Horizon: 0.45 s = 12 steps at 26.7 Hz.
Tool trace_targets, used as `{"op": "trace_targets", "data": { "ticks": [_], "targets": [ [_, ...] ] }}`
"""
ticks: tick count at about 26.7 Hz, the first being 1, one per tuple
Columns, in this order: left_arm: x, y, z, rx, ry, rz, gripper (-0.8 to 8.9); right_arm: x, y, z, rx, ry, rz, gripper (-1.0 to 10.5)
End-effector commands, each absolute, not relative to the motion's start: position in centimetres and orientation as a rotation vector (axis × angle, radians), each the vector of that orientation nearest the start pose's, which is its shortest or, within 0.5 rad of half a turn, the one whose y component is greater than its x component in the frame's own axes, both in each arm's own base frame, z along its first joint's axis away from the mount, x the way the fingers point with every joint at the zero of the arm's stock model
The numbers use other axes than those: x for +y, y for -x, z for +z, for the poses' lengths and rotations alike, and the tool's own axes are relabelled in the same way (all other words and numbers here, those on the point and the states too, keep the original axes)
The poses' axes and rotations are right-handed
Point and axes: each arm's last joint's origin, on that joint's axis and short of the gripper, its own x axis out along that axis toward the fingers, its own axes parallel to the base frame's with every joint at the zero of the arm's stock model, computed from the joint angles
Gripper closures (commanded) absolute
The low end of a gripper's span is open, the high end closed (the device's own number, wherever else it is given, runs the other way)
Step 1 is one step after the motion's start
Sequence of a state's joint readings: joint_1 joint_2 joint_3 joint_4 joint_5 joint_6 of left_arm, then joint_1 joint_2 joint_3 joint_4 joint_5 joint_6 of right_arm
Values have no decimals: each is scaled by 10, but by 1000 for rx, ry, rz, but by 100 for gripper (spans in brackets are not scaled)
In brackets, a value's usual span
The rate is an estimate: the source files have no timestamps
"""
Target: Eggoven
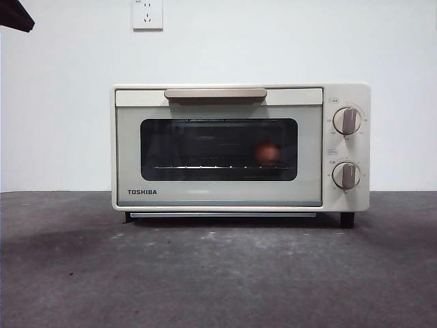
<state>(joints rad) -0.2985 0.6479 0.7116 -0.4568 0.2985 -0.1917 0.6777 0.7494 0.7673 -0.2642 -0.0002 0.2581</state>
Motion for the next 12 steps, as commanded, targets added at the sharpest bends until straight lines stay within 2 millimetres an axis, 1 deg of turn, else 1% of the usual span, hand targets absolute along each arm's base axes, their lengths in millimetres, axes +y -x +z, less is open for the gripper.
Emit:
{"op": "trace_targets", "data": {
  "ticks": [1, 4, 7, 9, 12],
  "targets": [
    [-48, -133, 310, 351, 25, -531, 808, 105, -128, 325, 311, -158, 646, 943],
    [-37, -136, 315, 270, -45, -351, 808, 105, -128, 325, 311, -157, 646, 943],
    [-22, -130, 318, 186, -96, -218, 808, 105, -128, 325, 312, -157, 647, 943],
    [-13, -124, 314, 122, -115, -157, 808, 105, -128, 325, 312, -157, 647, 943],
    [-4, -113, 299, 49, -123, -75, 808, 105, -128, 325, 311, -157, 646, 943]
  ]
}}
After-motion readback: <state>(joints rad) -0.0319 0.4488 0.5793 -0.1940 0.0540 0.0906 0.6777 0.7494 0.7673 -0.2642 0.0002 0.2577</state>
